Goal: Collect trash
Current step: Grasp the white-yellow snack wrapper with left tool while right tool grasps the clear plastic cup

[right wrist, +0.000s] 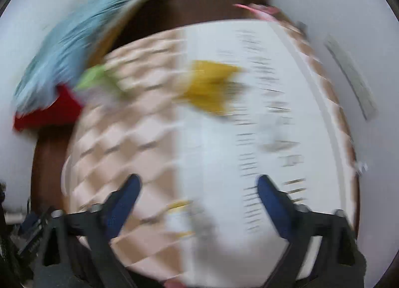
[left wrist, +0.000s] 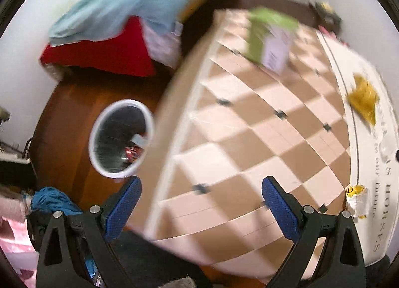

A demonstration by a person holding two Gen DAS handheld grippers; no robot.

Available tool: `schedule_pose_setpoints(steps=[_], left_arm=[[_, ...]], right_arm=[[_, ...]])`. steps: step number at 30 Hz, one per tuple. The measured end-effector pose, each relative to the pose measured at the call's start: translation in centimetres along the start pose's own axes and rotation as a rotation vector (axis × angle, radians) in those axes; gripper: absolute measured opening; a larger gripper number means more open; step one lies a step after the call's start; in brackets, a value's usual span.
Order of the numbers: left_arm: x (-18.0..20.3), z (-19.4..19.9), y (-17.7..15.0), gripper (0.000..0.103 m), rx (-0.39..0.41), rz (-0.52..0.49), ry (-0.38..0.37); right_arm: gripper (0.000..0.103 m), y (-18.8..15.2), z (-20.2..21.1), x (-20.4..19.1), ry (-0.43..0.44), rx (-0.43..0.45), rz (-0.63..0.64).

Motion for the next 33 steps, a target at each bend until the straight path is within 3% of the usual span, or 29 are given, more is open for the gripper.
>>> schedule_pose_setpoints(steps=[3, 9, 11, 13, 16, 19, 21, 24, 26, 30, 33], left_arm=[[3.2, -1.3, 0.5, 0.099, -0.039, -0.039, -0.008], [5.1, -2.1, 1.8, 0.099, -0.062, -0.053, -0.006], [5.2, -2.3, 2.1, 0.099, -0.066, -0.056, 0.002], [4.9, -2.3, 2.3, 0.099, -0.070, -0.059, 0.003], [5.3, -1.1, 2.0, 0.099, -0.055, -0.063, -0.027], [6.7, 1.2, 1.1, 0.099, -0.032, -0.093, -0.092], [8.0, 3.3, -0.4, 0.099, -0.034, -0.105, -0.173], [10.7, 5.1, -2.5, 0.098, -0.096, -0.111, -0.316], [12.8, 5.5, -3.4, 0.097, -0.124, -0.123, -0.366], [15.8, 5.2, -4.3, 0.097, -0.136, -0.130, -0.379], [16.9, 5.0, -4.6, 0.076, -0.131, -0.125, -0.359]], right_arm=[[0.064, 1.9, -0.7, 4.9, 0.026, 0.004, -0.084], [0.057, 4.2, -3.0, 7.1, 0.087, 0.006, -0.095], [0.048, 4.3, -3.8, 7.3, 0.091, -0.003, -0.082], [0.025, 4.3, -4.5, 6.8, 0.080, -0.006, -0.063], [0.024, 4.1, -4.4, 6.4, 0.067, 0.011, -0.044], [0.024, 2.7, -2.6, 6.8, 0.056, 0.026, -0.027], [0.024, 0.8, -1.2, 7.4, 0.054, 0.024, -0.024], [0.024, -3.0, 0.9, 8.7, 0.025, 0.012, -0.041], [0.024, -5.3, 1.8, 9.6, 0.003, 0.009, -0.059], [0.024, -8.7, 2.8, 11.4, -0.027, 0.024, -0.104], [0.024, -10.0, 3.1, 11.9, -0.027, 0.037, -0.122]])
Point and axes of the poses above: each gripper's, at about its wrist camera, not at the fingertips, and z roughly against the way its jaws point, x to its right, y to its top, the point moved 4 cm from there along -z, roughly the way its jaws point, and after that the axes turned 14 degrees about y, right-handed, at the moved point
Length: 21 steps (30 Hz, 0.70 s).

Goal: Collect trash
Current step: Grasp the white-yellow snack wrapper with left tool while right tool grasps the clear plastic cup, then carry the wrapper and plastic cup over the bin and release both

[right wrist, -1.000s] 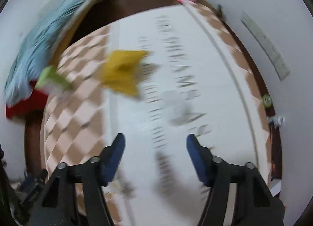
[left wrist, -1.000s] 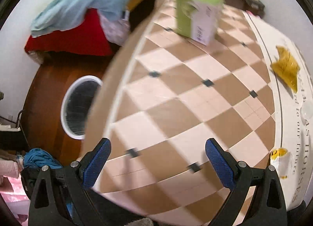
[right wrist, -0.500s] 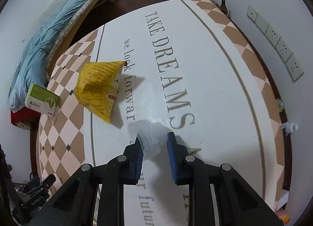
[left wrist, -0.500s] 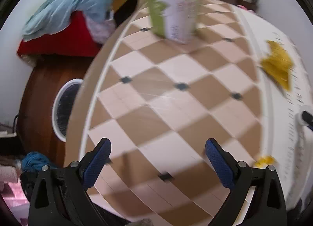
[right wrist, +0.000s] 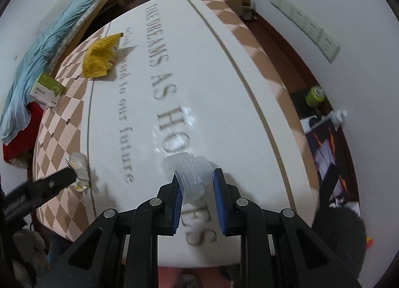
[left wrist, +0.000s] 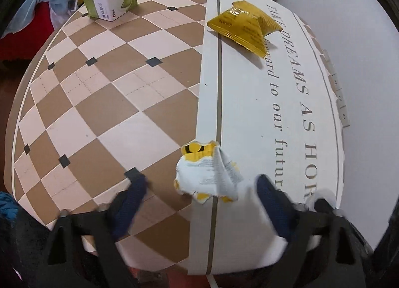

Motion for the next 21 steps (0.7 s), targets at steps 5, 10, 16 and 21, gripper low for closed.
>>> schedule_pose_setpoints(steps=[5, 10, 16, 21], left_arm=[[0.2, -0.4, 0.5, 0.055, 0.027, 0.010, 0.030], [0.3, 0.4, 0.5, 0.039, 0.079, -0.029, 0.069], [-0.4, 2.1, 0.7, 0.038, 0.140, -0.057, 0.101], [-2.1, 5.8, 1.4, 0.038, 0.240, -0.074, 0.128]], right_arm=[[0.024, -0.1, 0.3, 0.2, -0.002, 0.013, 0.008], [0.025, 0.0, 0.3, -0.1, 0.011, 0.015, 0.008], [0.024, 0.1, 0.8, -1.4, 0.026, 0.024, 0.037], [0.024, 0.7, 1.9, -3.9, 0.035, 0.044, 0.091]])
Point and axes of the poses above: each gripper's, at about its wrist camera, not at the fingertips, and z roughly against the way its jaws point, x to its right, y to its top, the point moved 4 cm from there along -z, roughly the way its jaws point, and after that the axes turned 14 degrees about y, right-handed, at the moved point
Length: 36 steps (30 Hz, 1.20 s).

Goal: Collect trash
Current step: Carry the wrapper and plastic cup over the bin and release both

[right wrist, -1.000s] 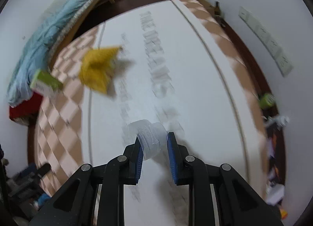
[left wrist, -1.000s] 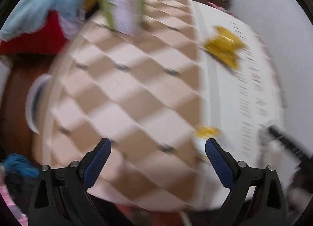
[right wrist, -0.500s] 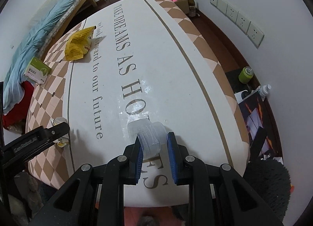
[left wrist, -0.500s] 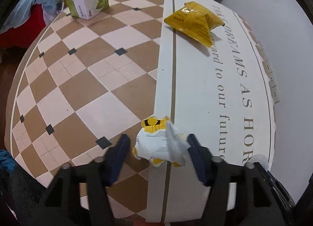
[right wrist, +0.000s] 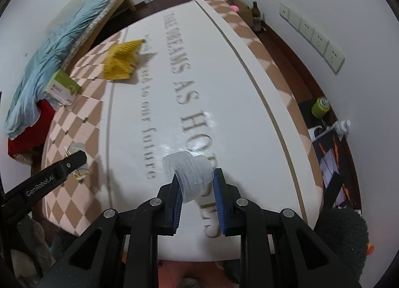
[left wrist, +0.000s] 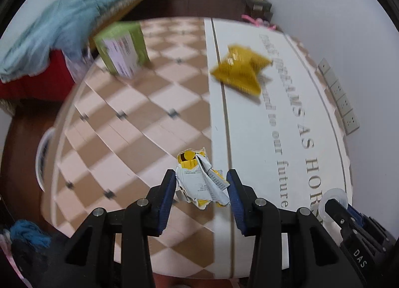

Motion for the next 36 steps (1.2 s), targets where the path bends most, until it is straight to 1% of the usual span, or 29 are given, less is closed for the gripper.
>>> schedule_pose_setpoints(steps=[5, 8, 10, 12, 15, 19, 24, 29, 31, 34, 36], left_arm=[[-4.5, 2.8, 1.9, 0.038, 0.083, 0.036, 0.026], [-7.7, 4.2, 3.0, 0.038, 0.128, 0.069, 0.048], [-9.8, 4.7, 3.6, 0.038, 0.144, 0.092, 0.056], [-12.2, 5.1, 4.1, 0.038, 0.157, 0.121, 0.065], [-16.0, 5.5, 4.6, 0.038, 0.172, 0.158, 0.089], [-21.2, 4.8, 4.6, 0.038, 0.173, 0.205, 0.142], [-28.4, 2.2, 4.0, 0.038, 0.129, 0.261, 0.216], [-35.0, -2.0, 2.7, 0.038, 0.058, 0.326, 0.266], [-37.6, -4.0, 2.0, 0.038, 0.019, 0.359, 0.269], [-41.4, -7.2, 1.0, 0.038, -0.054, 0.415, 0.250], [-43.7, -9.6, 0.4, 0.039, -0.112, 0.447, 0.213]], right_arm=[[0.024, 1.4, 0.6, -3.8, 0.015, 0.016, 0.084], [0.024, 2.5, 0.7, -7.2, 0.019, 0.028, 0.161], [0.024, 3.2, 0.5, -9.6, 0.032, 0.030, 0.203], [0.024, 3.6, 0.2, -12.2, 0.049, 0.030, 0.244], [0.024, 4.1, -0.8, -17.1, 0.089, 0.021, 0.316], [0.024, 4.1, -3.4, -23.5, 0.141, -0.010, 0.402], [0.024, 3.1, -9.1, -32.2, 0.209, -0.085, 0.485], [0.024, 0.8, -15.2, -39.2, 0.246, -0.184, 0.550], [0.024, -0.4, -18.1, -41.8, 0.252, -0.233, 0.571], [0.024, -1.6, -21.9, -44.6, 0.251, -0.298, 0.587], [0.024, -2.3, -24.3, -46.1, 0.249, -0.338, 0.592]])
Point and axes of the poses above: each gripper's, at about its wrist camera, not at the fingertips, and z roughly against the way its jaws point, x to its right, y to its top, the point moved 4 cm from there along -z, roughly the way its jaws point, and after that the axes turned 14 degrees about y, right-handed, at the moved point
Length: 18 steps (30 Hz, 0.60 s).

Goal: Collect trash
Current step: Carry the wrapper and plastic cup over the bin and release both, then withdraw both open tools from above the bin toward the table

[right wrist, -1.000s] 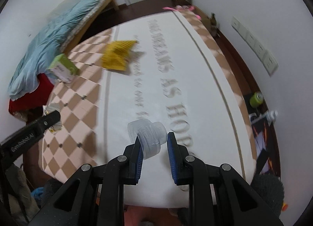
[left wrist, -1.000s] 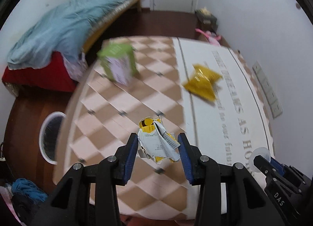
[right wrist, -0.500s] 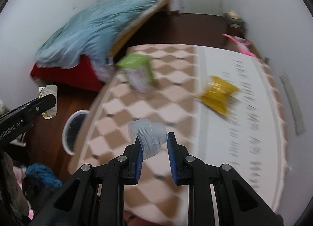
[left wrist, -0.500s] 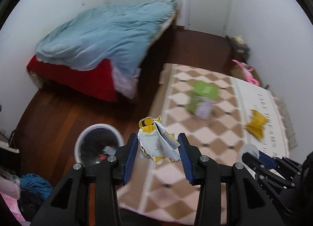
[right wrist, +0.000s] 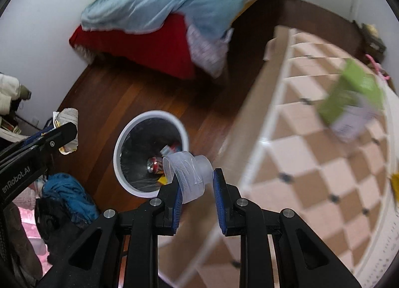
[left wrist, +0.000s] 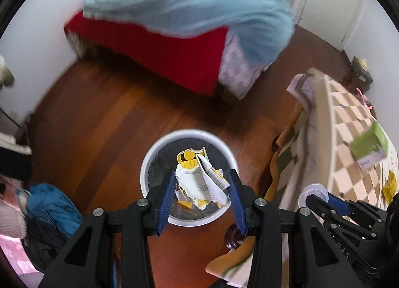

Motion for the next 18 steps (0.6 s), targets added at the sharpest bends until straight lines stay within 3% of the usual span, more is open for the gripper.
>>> schedule_pose_setpoints(steps=[4, 11, 12, 13, 14, 18], left_arm=[[-2.8, -4.8, 1.1, 0.042, -0.101, 0.035, -0.025], [-5.2, -8.8, 1.4, 0.056, -0.227, 0.064, -0.078], [-5.6, -9.0, 1.3, 0.066, -0.223, 0.069, -0.069], [-5.9, -9.1, 1.3, 0.084, -0.217, 0.078, -0.063], [-6.2, -9.2, 1.2, 0.090, -0.214, 0.090, -0.058], [-7.3, -9.4, 0.3, 0.097, -0.199, 0.087, 0.030]], right_arm=[[0.024, 1.6, -4.9, -1.0, 0.026, -0.068, -0.026], [0.025, 3.3, -11.2, -2.2, 0.058, -0.142, -0.065], [0.025, 3.5, -11.9, -2.4, 0.066, -0.154, -0.069], [0.025, 3.6, -12.4, -2.4, 0.077, -0.162, -0.072], [0.026, 3.7, -13.0, -2.6, 0.087, -0.177, -0.073], [0.062, 3.1, -14.1, -2.3, 0.087, -0.198, -0.079]])
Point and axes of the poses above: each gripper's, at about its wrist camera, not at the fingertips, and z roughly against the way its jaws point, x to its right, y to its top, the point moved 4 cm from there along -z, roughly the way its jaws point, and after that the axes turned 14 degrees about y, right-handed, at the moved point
